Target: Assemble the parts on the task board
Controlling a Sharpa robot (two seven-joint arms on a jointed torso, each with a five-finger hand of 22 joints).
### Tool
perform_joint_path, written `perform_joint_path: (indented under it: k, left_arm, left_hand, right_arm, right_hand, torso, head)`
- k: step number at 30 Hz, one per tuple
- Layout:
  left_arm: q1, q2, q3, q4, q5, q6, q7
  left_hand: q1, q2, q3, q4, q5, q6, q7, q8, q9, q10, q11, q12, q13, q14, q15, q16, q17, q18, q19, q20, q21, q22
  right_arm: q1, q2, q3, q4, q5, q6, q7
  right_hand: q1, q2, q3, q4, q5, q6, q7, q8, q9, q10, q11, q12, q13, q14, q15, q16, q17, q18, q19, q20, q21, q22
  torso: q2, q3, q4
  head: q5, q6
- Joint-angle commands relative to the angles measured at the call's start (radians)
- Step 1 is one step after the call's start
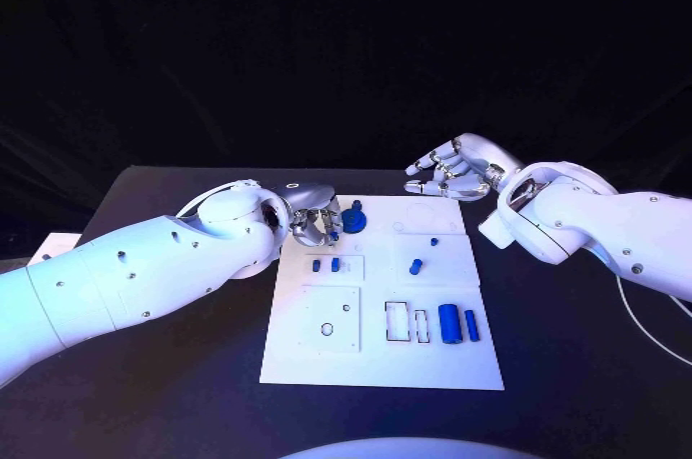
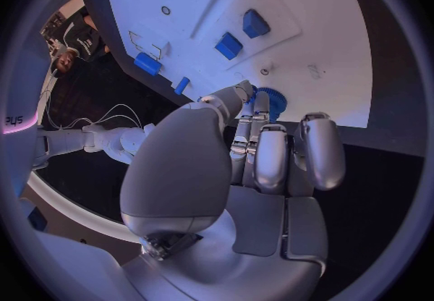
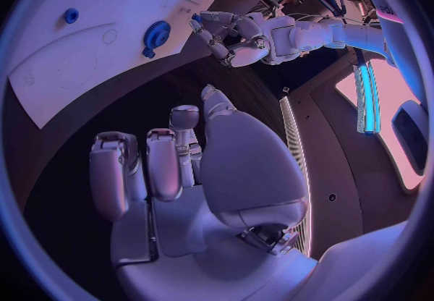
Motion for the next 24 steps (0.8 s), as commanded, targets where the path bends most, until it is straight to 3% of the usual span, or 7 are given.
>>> perform_joint_path:
  k: [1,9,24]
  left_arm:
    - [0.000,-0.004,0.001,0.002,0.014,0.019,-0.013]
    - [0.000,-0.007,0.000,-0.005,0.012,0.031,-0.028]
    - [-0.004,0.017,-0.003,-0.036,0.009,0.058,-0.032]
  left_hand:
    - [-0.011,0.002,0.006,-0.001,-0.001,0.008,0.003,-0.006,-0.001,0.010,0.000,-0.007,-0.001,0.027,-0.003,0.002,-0.001,-0.011,0.016,-0.002,0.003,0.098]
    - [-0.013,0.001,0.006,-0.001,-0.001,0.009,0.002,-0.007,-0.001,0.012,-0.001,-0.007,-0.002,0.027,-0.003,0.002,-0.002,-0.011,0.016,-0.002,0.004,0.098]
    - [-0.015,0.000,0.006,-0.002,-0.001,0.009,0.002,-0.007,-0.002,0.012,-0.001,-0.008,-0.002,0.026,-0.004,0.002,-0.003,-0.011,0.016,-0.002,0.003,0.098]
  right_arm:
    - [-0.001,0.001,0.000,-0.001,-0.006,0.013,0.009]
    - [-0.002,0.002,0.000,-0.002,-0.006,0.013,0.010]
    - [-0.002,0.003,0.000,0.000,-0.007,0.014,0.011]
  right_hand:
    - [-0.002,0.008,0.000,0.004,0.004,0.007,-0.002,0.006,0.002,-0.001,0.000,0.002,0.001,0.040,0.000,-0.006,-0.002,0.008,-0.006,0.001,-0.005,0.094]
    - [-0.002,0.008,0.000,0.004,0.004,0.007,-0.002,0.006,0.002,-0.001,0.000,0.002,0.001,0.040,0.000,-0.006,-0.002,0.008,-0.006,0.001,-0.005,0.094]
    - [-0.002,0.008,0.000,0.004,0.004,0.007,-0.002,0.006,0.002,-0.001,0.000,0.002,0.001,0.040,0.000,-0.006,-0.002,0.008,-0.006,0.001,-0.005,0.094]
  torso:
    - [0.001,-0.0004,-0.0008]
    - [0.001,0.0012,-0.0023]
    - [0.002,0.0002,-0.0024]
  head:
    - [0.001,-0.001]
    - [0.004,-0.002]
    - [0.006,-0.008]
